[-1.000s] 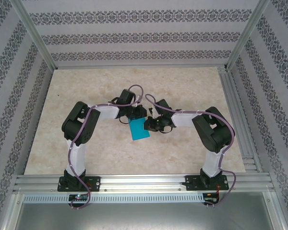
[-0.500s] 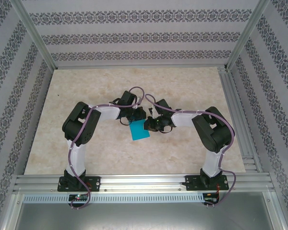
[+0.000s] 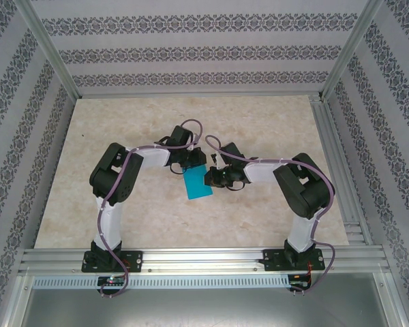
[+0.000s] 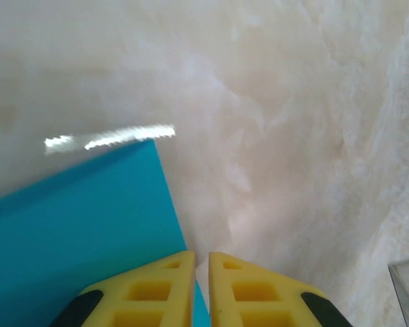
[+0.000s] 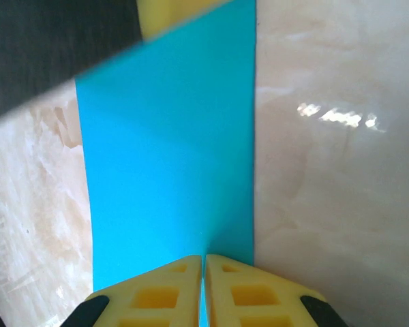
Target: Fold a paper plane with a square sheet of paper (pick it up from the middle)
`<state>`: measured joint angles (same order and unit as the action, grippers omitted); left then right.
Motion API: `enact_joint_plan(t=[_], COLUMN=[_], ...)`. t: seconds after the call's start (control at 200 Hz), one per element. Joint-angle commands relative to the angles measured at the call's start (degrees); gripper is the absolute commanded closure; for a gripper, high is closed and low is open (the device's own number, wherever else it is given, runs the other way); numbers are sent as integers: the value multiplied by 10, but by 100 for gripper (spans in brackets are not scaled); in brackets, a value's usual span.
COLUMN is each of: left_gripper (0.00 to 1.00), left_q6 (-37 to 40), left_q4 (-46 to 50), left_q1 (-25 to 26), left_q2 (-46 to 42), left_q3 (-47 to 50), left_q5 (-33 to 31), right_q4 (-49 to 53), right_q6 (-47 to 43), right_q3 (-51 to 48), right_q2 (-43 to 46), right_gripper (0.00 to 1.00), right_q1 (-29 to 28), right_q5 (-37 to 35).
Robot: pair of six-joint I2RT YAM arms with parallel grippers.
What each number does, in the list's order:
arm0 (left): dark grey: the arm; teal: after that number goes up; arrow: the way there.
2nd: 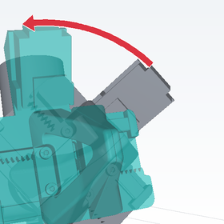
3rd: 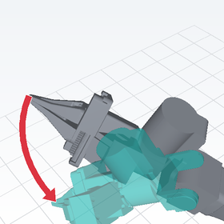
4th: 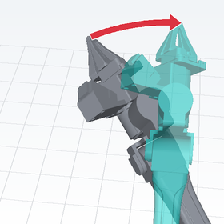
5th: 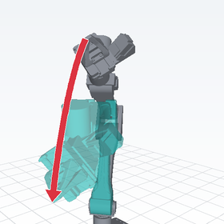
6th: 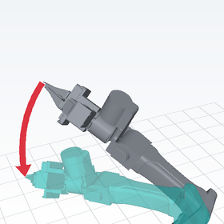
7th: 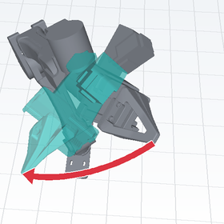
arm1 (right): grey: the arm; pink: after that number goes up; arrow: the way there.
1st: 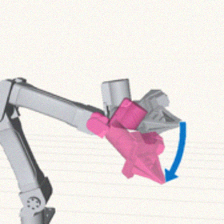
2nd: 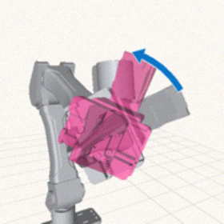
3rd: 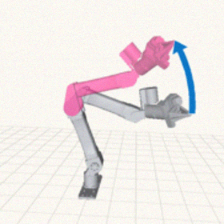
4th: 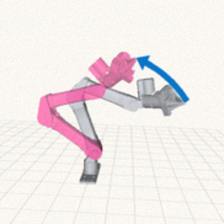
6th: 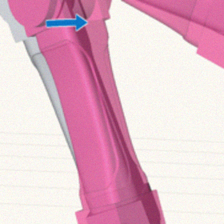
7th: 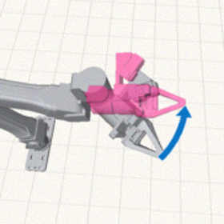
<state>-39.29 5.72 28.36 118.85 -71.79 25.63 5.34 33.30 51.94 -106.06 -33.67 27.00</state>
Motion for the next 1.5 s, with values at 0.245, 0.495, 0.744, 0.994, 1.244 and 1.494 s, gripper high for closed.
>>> enact_joint_plan(t=[0.245, 0.495, 0.744, 0.994, 1.244, 1.494], left_gripper=[84, 84, 80, 78, 77, 80], left_q6=[14, 24, 29, 10, -16, -71], left_q4=[23, 34, 48, 81, 66, 29], left_q1=[-32, -35, -36, -47, -40, 27], left_q2=[27, 7, -105, -220, -315, -341], left_q3=[-37, -43, 8, 120, 225, 282], left_q5=[-97, -92, -123, -192, -149, -95], right_q4=[137, 89, -13, 14, 84, 81], right_q6=[-8, 14, 158, 144, 73, 59], right_q3=[-50, -45, -25, 49, 132, 152], right_q2=[-38, -4, 21, 56, 1, -41], right_gripper=[87, 87, 85, 84, 84, 84], right_q1=[-16, -20, -80, -82, -70, -47], right_q5=[-58, -28, 0, -56, -118, -96])
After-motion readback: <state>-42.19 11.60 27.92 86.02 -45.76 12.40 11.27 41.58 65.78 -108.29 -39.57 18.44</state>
